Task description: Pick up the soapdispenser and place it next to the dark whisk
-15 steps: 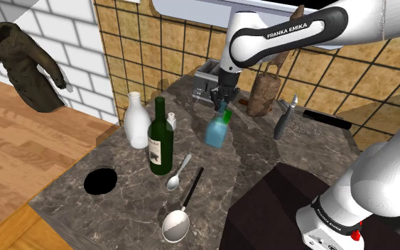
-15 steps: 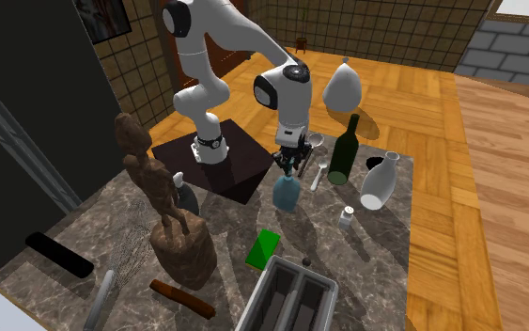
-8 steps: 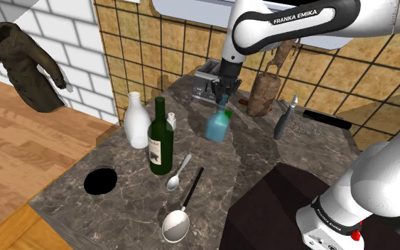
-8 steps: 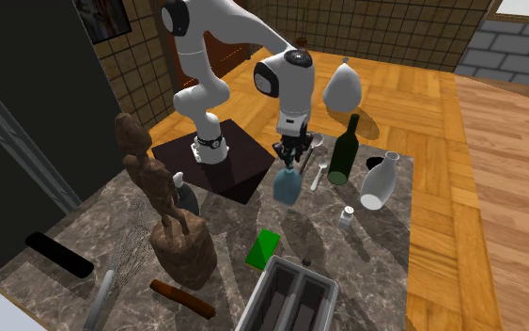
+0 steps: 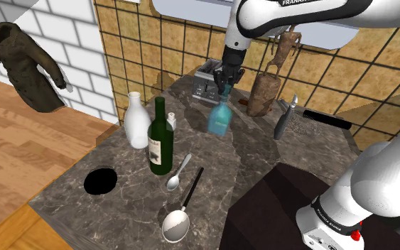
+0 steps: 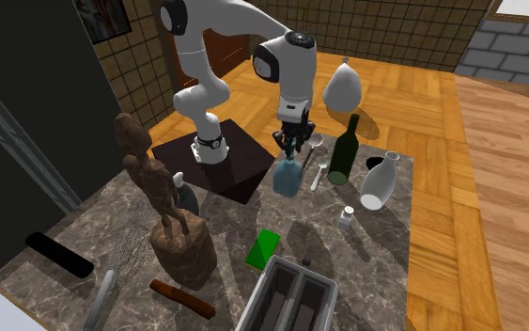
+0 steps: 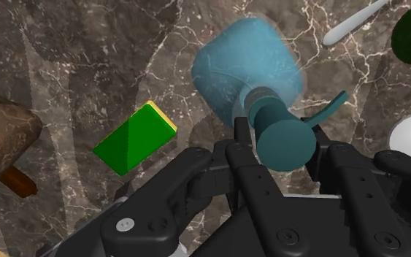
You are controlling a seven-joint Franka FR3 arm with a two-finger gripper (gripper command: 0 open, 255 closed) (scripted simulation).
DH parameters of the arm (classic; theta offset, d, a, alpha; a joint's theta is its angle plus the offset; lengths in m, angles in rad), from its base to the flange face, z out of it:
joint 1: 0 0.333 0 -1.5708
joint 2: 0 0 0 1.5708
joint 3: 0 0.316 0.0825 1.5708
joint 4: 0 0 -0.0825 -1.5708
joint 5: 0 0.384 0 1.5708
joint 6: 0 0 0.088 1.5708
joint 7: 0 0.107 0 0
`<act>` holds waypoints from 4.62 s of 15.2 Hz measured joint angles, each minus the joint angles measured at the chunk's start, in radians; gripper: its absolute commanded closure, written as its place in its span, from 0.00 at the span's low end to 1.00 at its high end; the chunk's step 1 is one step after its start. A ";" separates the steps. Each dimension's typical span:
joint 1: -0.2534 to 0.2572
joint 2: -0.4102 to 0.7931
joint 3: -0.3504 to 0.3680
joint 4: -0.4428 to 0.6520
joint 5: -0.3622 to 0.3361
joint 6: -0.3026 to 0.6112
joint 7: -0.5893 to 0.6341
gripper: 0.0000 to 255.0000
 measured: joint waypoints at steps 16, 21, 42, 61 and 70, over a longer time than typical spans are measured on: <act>-0.002 0.003 -0.003 0.220 -0.004 -0.216 0.009 1.00; -0.003 0.015 -0.003 0.302 -0.005 -0.287 0.013 1.00; -0.022 0.049 -0.025 0.599 -0.008 -0.551 -0.012 1.00; -0.163 -0.331 -0.278 0.252 -0.109 -0.595 -0.408 1.00; -0.218 -0.395 -0.437 0.233 -0.206 -0.626 -0.626 1.00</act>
